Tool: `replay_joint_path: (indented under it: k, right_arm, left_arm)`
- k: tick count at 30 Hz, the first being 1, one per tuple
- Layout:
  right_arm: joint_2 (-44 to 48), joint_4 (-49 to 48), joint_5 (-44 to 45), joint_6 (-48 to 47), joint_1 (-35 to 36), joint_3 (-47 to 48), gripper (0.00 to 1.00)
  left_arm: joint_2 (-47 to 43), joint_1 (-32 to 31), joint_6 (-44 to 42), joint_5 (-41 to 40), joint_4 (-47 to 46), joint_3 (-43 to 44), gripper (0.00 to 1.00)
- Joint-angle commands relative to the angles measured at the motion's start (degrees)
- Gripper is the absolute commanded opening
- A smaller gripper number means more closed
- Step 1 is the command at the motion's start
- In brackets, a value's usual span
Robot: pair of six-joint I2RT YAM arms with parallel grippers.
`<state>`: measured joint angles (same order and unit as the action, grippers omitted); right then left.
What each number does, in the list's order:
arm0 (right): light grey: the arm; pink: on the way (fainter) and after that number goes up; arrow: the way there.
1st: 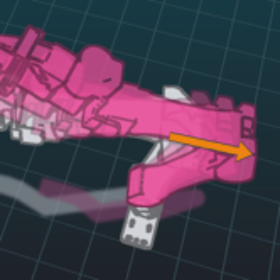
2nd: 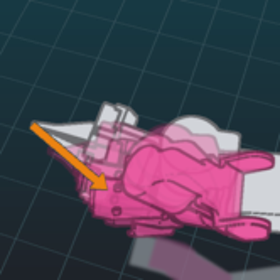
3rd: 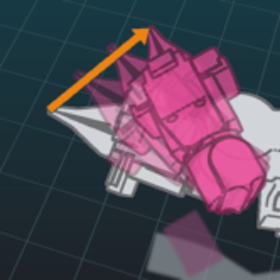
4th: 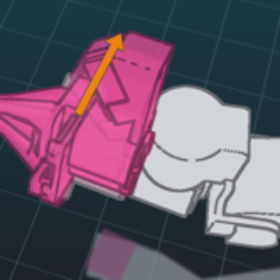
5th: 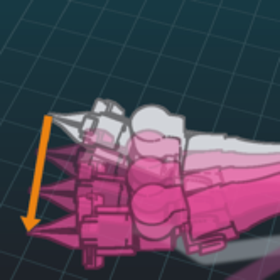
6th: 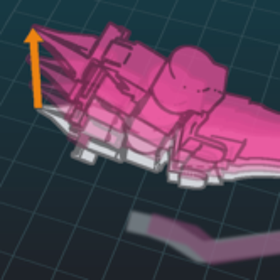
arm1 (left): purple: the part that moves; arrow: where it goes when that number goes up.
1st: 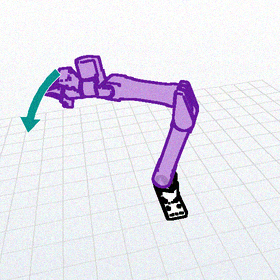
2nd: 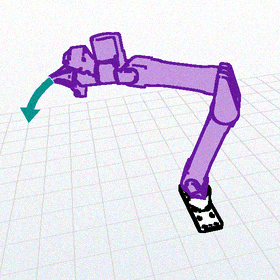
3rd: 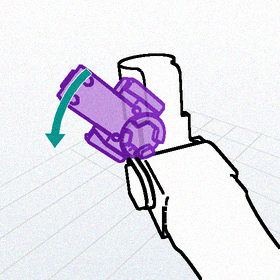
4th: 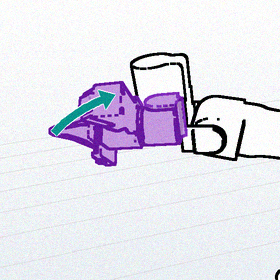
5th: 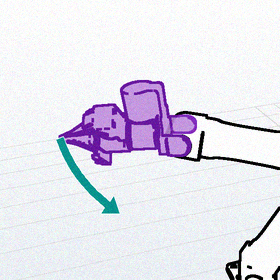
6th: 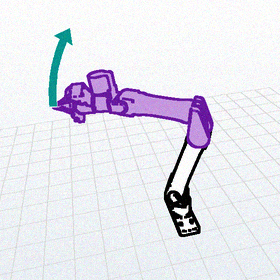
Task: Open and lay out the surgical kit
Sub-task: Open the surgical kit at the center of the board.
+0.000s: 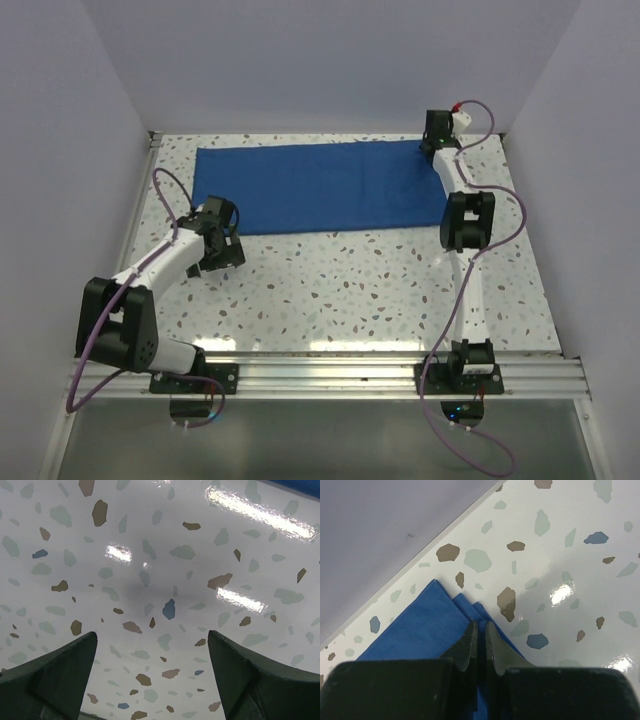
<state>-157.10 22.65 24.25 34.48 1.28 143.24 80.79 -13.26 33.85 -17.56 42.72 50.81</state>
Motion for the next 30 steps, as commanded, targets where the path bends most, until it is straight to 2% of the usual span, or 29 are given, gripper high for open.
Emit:
replay_joint_path:
  k: [1, 7, 11, 18, 22, 24, 25, 30]
  right_arm:
    - [3.9, -2.17, 1.41, -0.9, -0.05, -1.29, 0.0]
    - [11.97, -7.51, 0.19, -1.43, 0.48, -9.81, 0.0]
    - [19.1, -12.63, -2.45, -1.52, 1.53, -19.2, 0.0]
    - [29.29, -12.2, -9.74, -1.78, 4.6, -28.09, 0.0]
    - [36.32, -8.77, -12.82, -3.45, 7.33, -36.68, 0.0]
    - [41.85, -7.19, -13.0, -4.59, 9.78, -40.56, 0.0]
    - [43.96, -6.23, -13.09, -4.51, 10.75, -45.8, 0.0]
    - [65.56, -2.98, -12.39, -3.72, 19.7, -64.02, 0.0]
  left_arm:
    - [-0.81, -0.1, -0.01, 0.07, -0.8, 2.1, 0.95]
    - [-3.62, -0.1, 0.69, -1.07, -0.09, 2.02, 0.96]
    - [-6.17, -0.1, 0.87, -2.21, -0.18, 2.28, 0.97]
    - [-10.21, -0.1, 0.69, -2.13, 0.26, 3.51, 0.98]
    - [-15.92, -0.19, 0.69, -1.25, 2.1, 3.42, 0.98]
    - [-17.94, -0.1, 0.52, -0.98, 3.33, 3.68, 0.99]
    - [-19.87, -0.1, 0.35, -0.63, 4.9, 4.03, 0.99]
    - [-25.85, -0.1, 0.17, 0.51, 8.6, 4.3, 1.0]
